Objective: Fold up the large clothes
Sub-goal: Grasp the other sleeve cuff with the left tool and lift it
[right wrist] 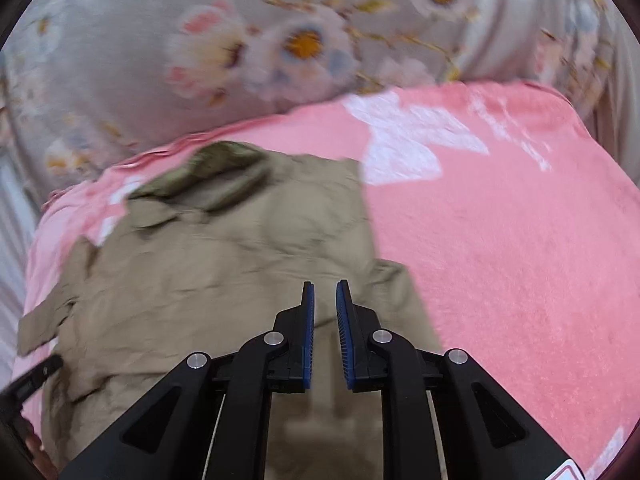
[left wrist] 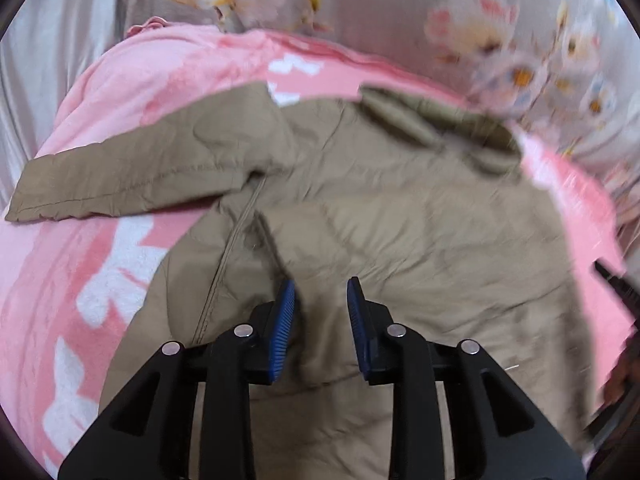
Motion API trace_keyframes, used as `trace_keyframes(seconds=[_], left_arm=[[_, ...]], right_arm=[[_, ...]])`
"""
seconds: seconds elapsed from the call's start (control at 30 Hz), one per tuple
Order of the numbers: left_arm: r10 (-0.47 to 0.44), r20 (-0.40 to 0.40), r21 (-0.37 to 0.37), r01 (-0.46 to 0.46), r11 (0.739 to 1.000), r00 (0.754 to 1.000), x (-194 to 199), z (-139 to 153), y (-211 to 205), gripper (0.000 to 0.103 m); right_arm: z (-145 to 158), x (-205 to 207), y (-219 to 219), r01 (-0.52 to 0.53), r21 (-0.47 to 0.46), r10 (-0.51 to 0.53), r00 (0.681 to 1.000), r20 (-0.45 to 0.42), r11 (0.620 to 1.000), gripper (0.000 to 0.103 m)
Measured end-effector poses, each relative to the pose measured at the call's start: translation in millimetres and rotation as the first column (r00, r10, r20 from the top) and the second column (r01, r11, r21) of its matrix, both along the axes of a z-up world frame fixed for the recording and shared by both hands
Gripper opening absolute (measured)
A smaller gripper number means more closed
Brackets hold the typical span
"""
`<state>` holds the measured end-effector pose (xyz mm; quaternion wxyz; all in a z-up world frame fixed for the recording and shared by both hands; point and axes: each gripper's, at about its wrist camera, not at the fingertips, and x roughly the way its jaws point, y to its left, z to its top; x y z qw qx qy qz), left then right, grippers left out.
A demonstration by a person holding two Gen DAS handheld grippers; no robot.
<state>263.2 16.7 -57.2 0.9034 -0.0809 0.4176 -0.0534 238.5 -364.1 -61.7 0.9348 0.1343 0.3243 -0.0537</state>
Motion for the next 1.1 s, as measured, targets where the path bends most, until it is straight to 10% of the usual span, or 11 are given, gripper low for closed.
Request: trace_keyframes(seconds=[0.27,0.8,1.0,1.1], left_arm=[[-0.082,-0.052,-0.007,0.082,0.997,0.995,22.2,-13.4,-54.9,0.031],[-0.080,0.003,0.027,0.080,0.996,0.997,21.5,-60.4,-60.9,0.033],[-0.008,-0.007,-0.269,0.006,0.963,1.000,10.8,-40.7,-1.3,0.040],[0.158,0.007,-0.361,-0.145,0.921,0.987,2.5,-18.1,73.9,0.078]], right_arm=[[-24.6,23.1,105.0,-0.237,-0.101,0.229,0.969,-0.089,0.966,0.005],[-68.7,32.8,114.5,-0.230,-0.129,0.213,0.967,-0.139,0.965,0.001],[-65.6,30.3,106.4,-0.236,-0.070,0.226,0.967,-0.120,0.969,0.005],[-52.1,10.1,100.5,-0.222,-0.052,0.217,0.972,-0.088,0.974,0.030]])
